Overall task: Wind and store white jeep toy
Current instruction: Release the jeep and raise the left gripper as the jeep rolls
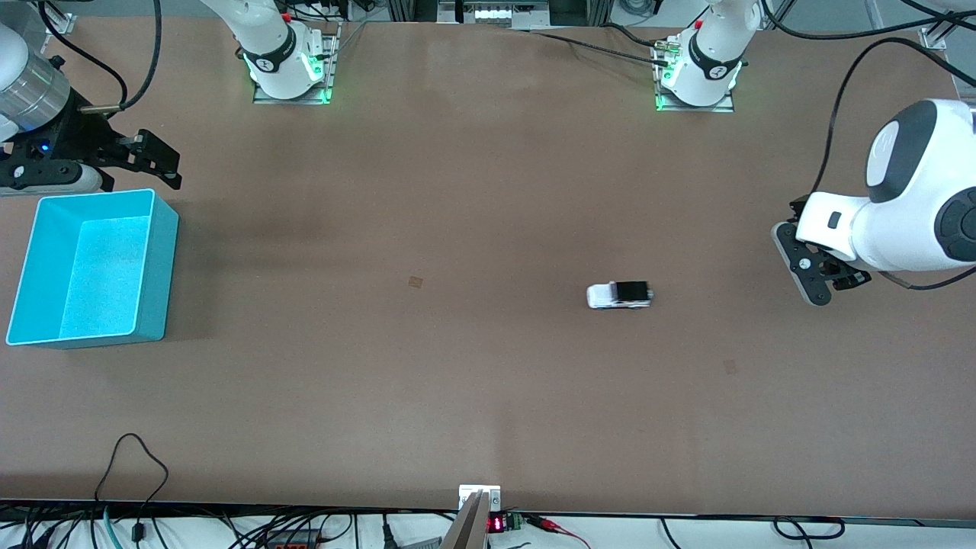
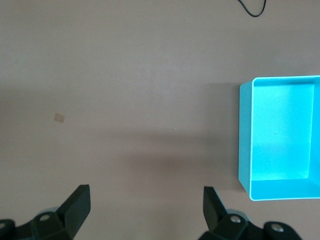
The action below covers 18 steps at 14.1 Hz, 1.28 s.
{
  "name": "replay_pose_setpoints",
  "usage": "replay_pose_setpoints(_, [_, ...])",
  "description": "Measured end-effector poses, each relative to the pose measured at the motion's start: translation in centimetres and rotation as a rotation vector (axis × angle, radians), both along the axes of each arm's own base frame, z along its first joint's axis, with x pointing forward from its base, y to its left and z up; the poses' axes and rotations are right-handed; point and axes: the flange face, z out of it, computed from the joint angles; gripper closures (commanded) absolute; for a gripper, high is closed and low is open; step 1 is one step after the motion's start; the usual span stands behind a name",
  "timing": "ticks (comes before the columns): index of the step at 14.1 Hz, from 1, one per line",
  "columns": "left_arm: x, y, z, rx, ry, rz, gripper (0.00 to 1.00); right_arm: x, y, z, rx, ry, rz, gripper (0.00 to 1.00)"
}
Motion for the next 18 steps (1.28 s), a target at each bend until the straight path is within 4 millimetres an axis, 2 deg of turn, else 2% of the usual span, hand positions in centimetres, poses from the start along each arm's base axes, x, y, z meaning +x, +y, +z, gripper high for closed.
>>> replay_pose_setpoints(3, [0.0, -2.0, 2.9, -0.022, -0.038, 0.215, 0.0, 0.0, -0.1, 0.0, 0.0, -0.002, -0.002, 0.0])
replay_pose_setpoints(8, [-1.2, -2.8, 6.4, 0.049, -0.099, 0.519, 0.0, 0.2, -0.4, 0.1, 0.0, -0.01, -0.007, 0.0])
replay_pose_setpoints(10, [-1.6, -1.4, 8.2, 0.056, -0.13, 0.649, 0.0, 0.2, -0.5, -0.1, -0.001, -0.007, -0.008, 0.0])
replay_pose_setpoints(12, [-2.1, 1.9, 9.6, 0.05, -0.171, 0.77, 0.0, 0.6, -0.8, -0.9, -0.002, 0.008, -0.014, 0.0])
replay_pose_setpoints(14, [-2.9, 3.9, 10.6, 0.044, -0.216, 0.825, 0.0, 1.3, -1.3, -2.4, -0.005, 0.035, -0.024, 0.0])
replay_pose_setpoints(15, [-3.4, 4.0, 11.1, 0.045, -0.238, 0.851, 0.0, 1.6, -1.6, -3.1, -0.006, 0.048, -0.028, 0.0])
replay_pose_setpoints(18, [-4.9, 2.2, 12.1, 0.058, -0.262, 0.922, 0.0, 2.2, -1.9, -4.3, -0.007, 0.07, -0.03, 0.0])
